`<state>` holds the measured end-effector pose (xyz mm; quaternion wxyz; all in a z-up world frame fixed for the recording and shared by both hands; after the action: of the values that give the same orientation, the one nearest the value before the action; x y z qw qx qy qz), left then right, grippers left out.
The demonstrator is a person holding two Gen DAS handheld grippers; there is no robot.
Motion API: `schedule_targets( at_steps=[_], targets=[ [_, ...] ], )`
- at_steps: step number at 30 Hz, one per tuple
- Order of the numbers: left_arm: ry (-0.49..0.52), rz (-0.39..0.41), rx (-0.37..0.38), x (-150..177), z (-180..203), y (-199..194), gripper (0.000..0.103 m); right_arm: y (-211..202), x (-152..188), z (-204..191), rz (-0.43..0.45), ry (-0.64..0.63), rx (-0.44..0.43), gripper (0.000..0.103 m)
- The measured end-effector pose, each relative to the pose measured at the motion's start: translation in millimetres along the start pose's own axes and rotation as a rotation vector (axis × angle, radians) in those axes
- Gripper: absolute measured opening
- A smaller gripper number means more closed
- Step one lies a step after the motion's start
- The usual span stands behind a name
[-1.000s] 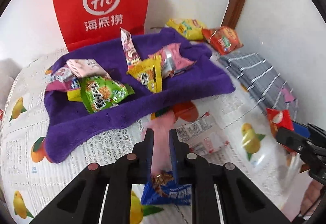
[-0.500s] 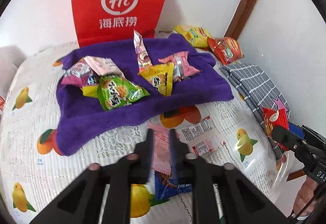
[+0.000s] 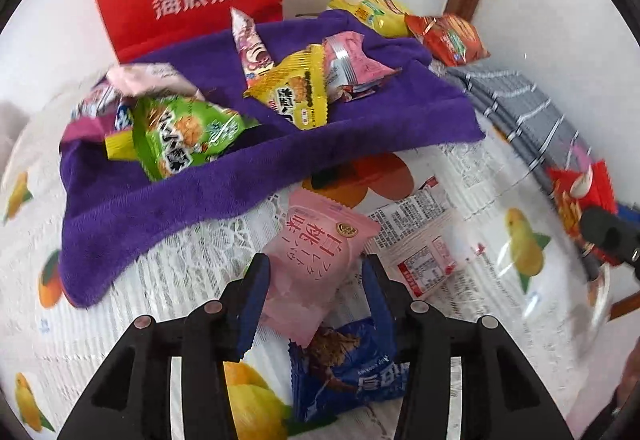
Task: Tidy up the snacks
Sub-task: 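Carry the pink wrapper and red packet with both tools over the purple towel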
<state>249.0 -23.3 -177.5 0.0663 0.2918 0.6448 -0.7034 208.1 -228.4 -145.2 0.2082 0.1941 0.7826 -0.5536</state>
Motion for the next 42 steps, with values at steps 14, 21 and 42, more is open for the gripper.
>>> schedule_targets(
  at_steps=[14,21,42],
  targets=[
    [0.016,0.022,-0.044,3.3,-4.2,-1.7,0.033,8.1,-2.7,-9.2,-0.015,-0.021,0.010,0.042],
    [-0.011,0.043,-0.019,9.0,-9.4,-19.6,0.031,-0.6,-7.5,-22.0,0.002,-0.036,0.006,0.042],
    [-0.096,0.196,-0.036,-56.4,-43.9,-106.5,0.031,-34.6,-83.8,-48.7,0.092,-0.029,-0.001,0.042]
  ],
)
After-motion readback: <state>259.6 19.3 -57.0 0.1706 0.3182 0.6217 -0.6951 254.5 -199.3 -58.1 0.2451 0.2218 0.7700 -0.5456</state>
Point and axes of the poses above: each gripper's, at about its wrist camera, not at the fingertips, and y roughly the way its jaws point, z to its right, x to its underside, the point moved 2 cm from there along y, roughly the way its jaws point, and after that the axes turned 7 degrees about y, right-handed, at the moved point
